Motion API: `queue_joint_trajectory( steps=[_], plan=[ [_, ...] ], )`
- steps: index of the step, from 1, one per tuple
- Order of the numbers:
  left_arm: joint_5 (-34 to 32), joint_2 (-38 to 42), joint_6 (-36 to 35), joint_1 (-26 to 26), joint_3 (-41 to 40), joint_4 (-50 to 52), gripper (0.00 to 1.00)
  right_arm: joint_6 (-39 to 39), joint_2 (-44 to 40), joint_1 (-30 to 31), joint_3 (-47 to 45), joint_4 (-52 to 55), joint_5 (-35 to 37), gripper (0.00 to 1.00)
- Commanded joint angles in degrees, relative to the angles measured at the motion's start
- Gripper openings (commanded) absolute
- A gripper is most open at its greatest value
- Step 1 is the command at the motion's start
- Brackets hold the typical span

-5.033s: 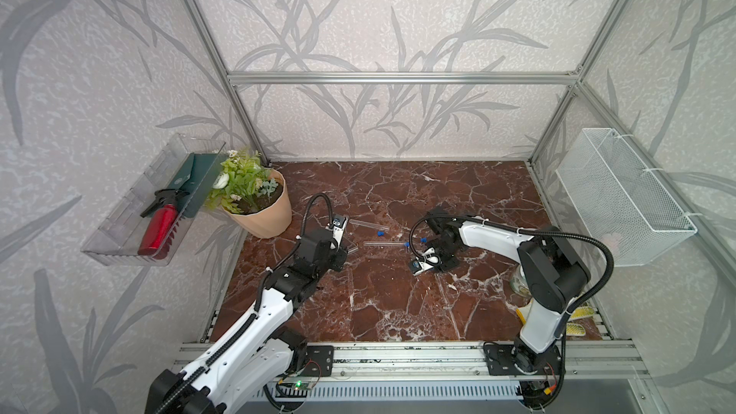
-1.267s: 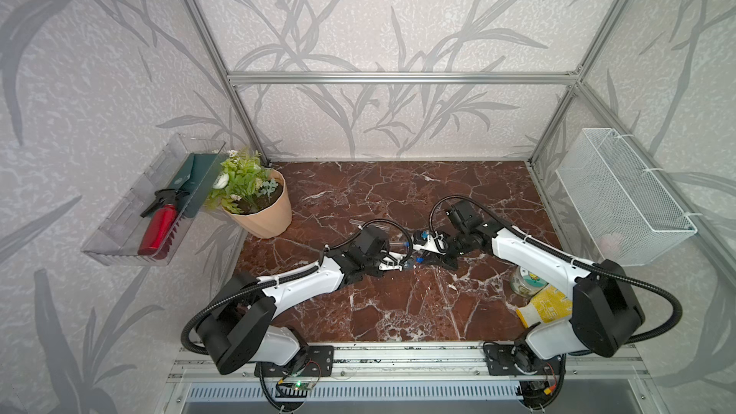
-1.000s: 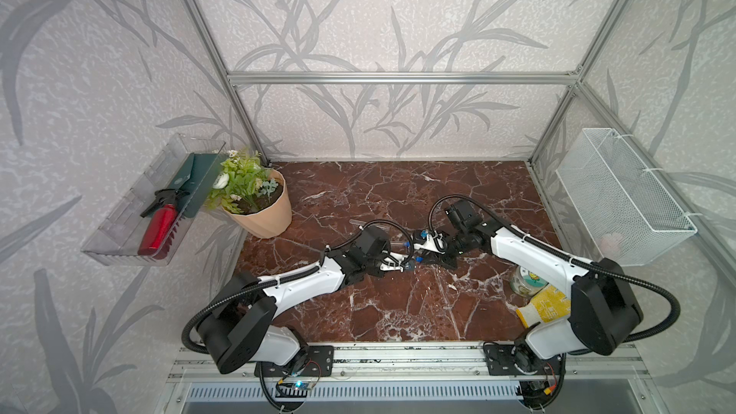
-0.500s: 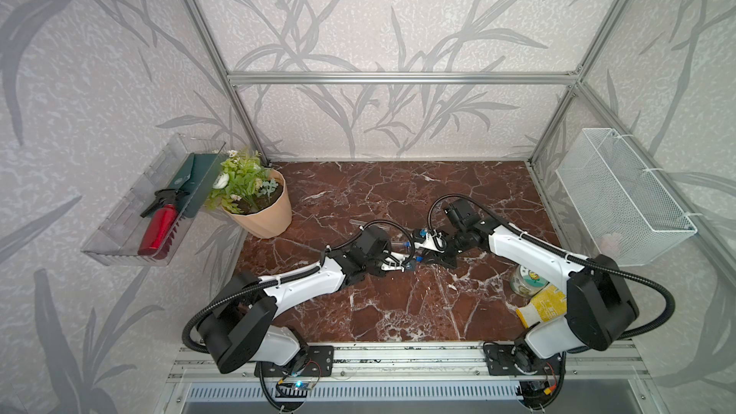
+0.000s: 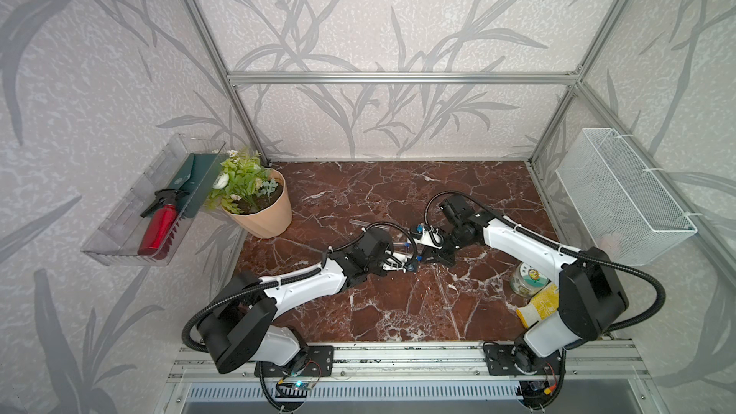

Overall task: Insert stoppers into test tubes
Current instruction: Insert the stopper into the test tube.

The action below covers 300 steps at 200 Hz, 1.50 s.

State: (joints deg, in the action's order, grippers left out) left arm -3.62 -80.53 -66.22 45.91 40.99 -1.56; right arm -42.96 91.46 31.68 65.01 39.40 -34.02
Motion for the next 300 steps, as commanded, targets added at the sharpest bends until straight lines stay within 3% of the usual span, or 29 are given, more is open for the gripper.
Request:
queue_joint_trajectory(
  steps=[1, 73, 170, 208, 300],
  plan=[
    [2.56, 1.72, -5.10, 2.49, 0.81, -0.82, 0.00, 5.03, 1.48, 0.47, 5.39, -0.39, -0.29, 0.10],
    [2.49, 4.20, -10.24, 4.61, 1.39, 2.53, 0.00, 12.63, 4.60, 1.88, 15.86, 5.04, -3.25, 0.07],
    [6.80, 7.70, -12.69, 6.55, 0.92, 5.23, 0.00, 22.67, 3.44, 2.14, 20.12, -0.24, -9.94, 0.06],
    [11.46, 9.91, -12.48, 7.30, 1.10, 5.16, 0.00, 28.83, 1.33, 2.33, 17.64, -8.91, -11.88, 0.05],
    [23.22, 12.83, -10.82, 8.93, 2.07, 8.24, 0.00, 28.29, -0.12, 5.61, 17.59, -12.96, -9.05, 0.04]
  ],
)
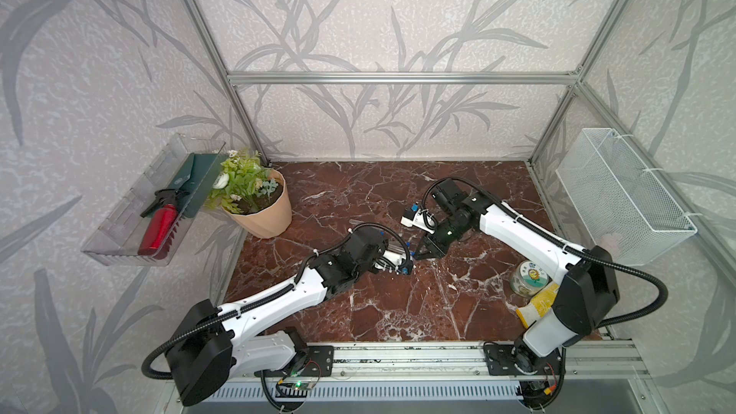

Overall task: Insert stoppers into test tubes
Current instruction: Insert the stopper into the test tube.

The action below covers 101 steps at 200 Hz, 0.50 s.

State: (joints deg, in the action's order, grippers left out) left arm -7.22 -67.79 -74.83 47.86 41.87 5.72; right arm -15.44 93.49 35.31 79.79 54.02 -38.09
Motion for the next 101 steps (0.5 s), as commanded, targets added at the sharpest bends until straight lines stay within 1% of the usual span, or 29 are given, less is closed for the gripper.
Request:
queue_joint_trajectory(
  steps=[1, 42, 101],
  plan=[
    [27.00, 0.10, -2.23, 6.99, 1.20, 1.01, 0.00, 0.72, -2.17, 2.06, 2.82, -27.57, -4.89, 0.04],
    [34.24, 0.64, 1.38, 7.00, 2.22, 2.33, 0.00, -3.59, -3.44, 4.72, 2.83, -28.00, -0.09, 0.04],
    [38.78, -0.06, 5.48, 7.07, 3.36, 2.35, 0.00, -2.05, -4.46, 6.30, 2.35, -32.48, 1.37, 0.03]
  ],
)
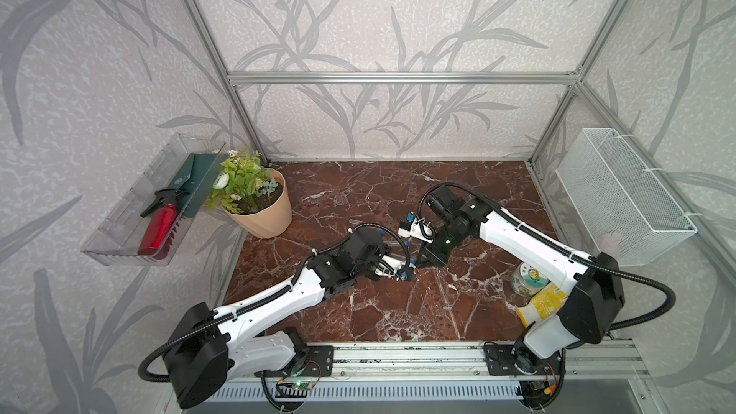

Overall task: Insert stoppers into test tubes
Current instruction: Insert the stopper into the test tube.

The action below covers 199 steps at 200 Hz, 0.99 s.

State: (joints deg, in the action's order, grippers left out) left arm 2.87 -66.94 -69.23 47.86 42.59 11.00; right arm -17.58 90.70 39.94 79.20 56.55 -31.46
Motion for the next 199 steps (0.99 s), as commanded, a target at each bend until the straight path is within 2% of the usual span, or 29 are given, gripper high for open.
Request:
queue_joint_trajectory(
  steps=[1, 25, 57, 109, 161, 182, 199],
  plan=[
    [28.77, -0.91, 0.02, 7.07, 2.66, -2.97, 0.00, 0.09, -1.70, 1.69, 2.92, -35.06, -5.22, 0.03],
    [29.67, -0.91, 1.39, 7.08, 3.37, -2.92, 0.00, 0.90, -1.52, 2.24, 2.98, -36.14, -4.49, 0.04],
    [28.11, -0.32, -0.46, 7.52, 3.30, -3.08, 0.00, 6.18, -0.62, 2.25, 2.48, -39.16, -5.07, 0.04],
    [28.23, 1.34, -5.32, 8.04, 3.17, -1.59, 0.00, 10.28, 1.43, 1.16, 2.44, -41.35, -10.37, 0.05],
    [29.01, 2.17, -5.21, 8.22, 3.09, -2.22, 0.00, 13.72, 2.20, 0.22, 1.31, -44.11, -11.43, 0.06],
    [28.15, 2.42, -4.95, 8.22, 2.60, -1.87, 0.00, 13.30, 1.24, -0.02, 0.75, -44.07, -10.44, 0.14],
    [25.41, 2.70, -4.12, 8.11, 1.65, -1.56, 0.00, 12.50, -0.59, -0.92, -0.10, -43.36, -9.53, 0.31]
  ],
)
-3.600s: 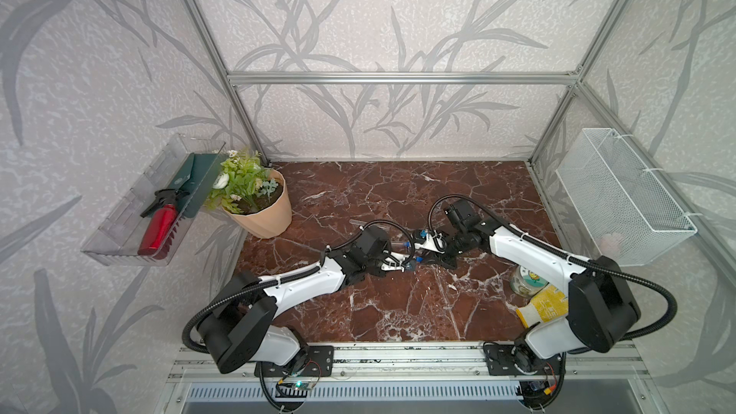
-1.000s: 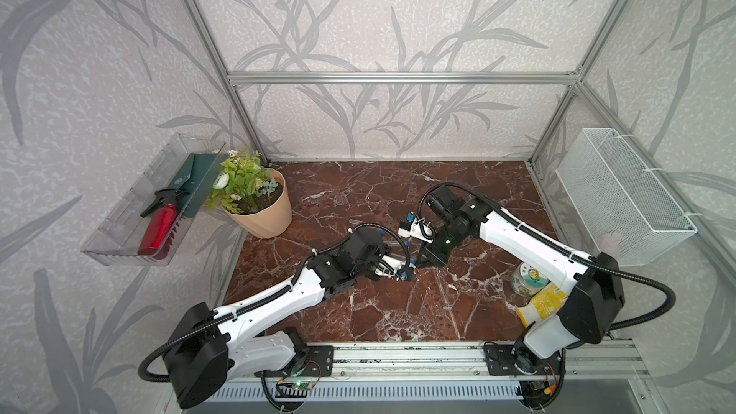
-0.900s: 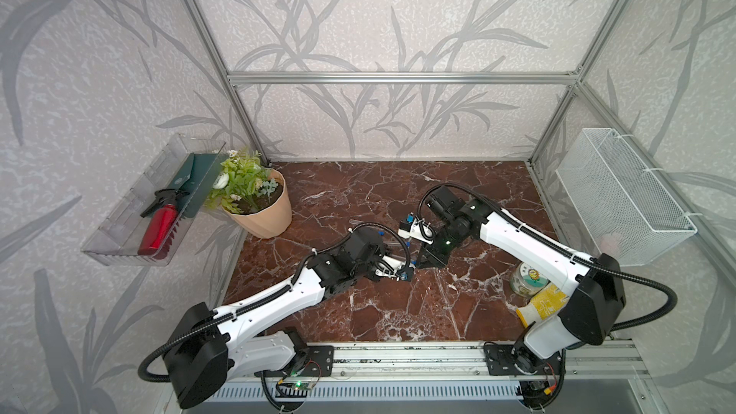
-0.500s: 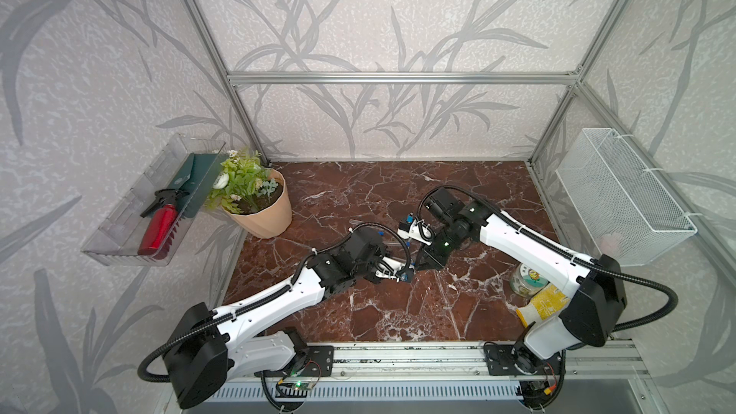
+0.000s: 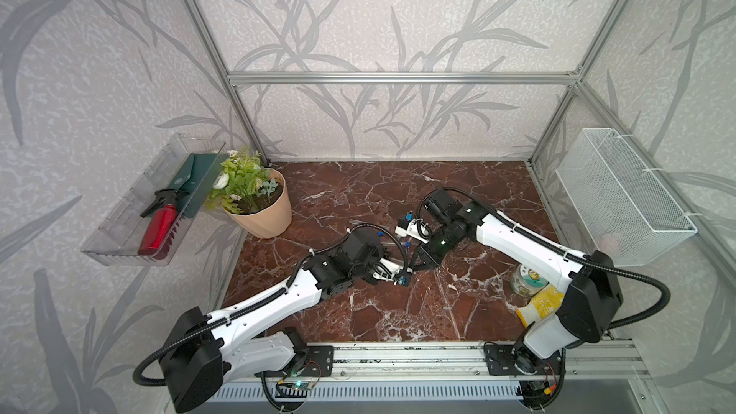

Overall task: Insert stoppers into test tubes
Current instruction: Insert the stopper into the test tube.

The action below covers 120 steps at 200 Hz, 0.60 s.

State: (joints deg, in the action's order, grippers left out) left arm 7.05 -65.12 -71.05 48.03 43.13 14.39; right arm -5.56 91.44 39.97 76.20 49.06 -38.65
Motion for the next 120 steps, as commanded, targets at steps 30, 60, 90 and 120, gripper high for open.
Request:
queue_joint_trajectory(
  steps=[30, 60, 90, 120],
  plan=[
    [13.78, 2.12, 0.50, 7.76, -2.31, -4.17, 0.00, 0.47, -7.51, -4.66, -1.08, -33.53, -2.36, 0.50],
    [10.08, 5.18, 4.07, 7.78, -6.07, -3.29, 0.00, 2.61, -16.04, -9.37, -7.17, -31.16, 2.09, 0.57],
    [7.27, 6.59, 16.14, 7.15, -7.58, -6.29, 0.00, 7.39, -22.04, -11.62, -10.35, -26.29, 13.04, 0.59],
    [10.00, 4.93, 38.80, 1.31, -6.12, -6.36, 0.00, 15.39, -24.01, -12.32, -11.08, -18.78, 25.67, 0.59]
  ],
)
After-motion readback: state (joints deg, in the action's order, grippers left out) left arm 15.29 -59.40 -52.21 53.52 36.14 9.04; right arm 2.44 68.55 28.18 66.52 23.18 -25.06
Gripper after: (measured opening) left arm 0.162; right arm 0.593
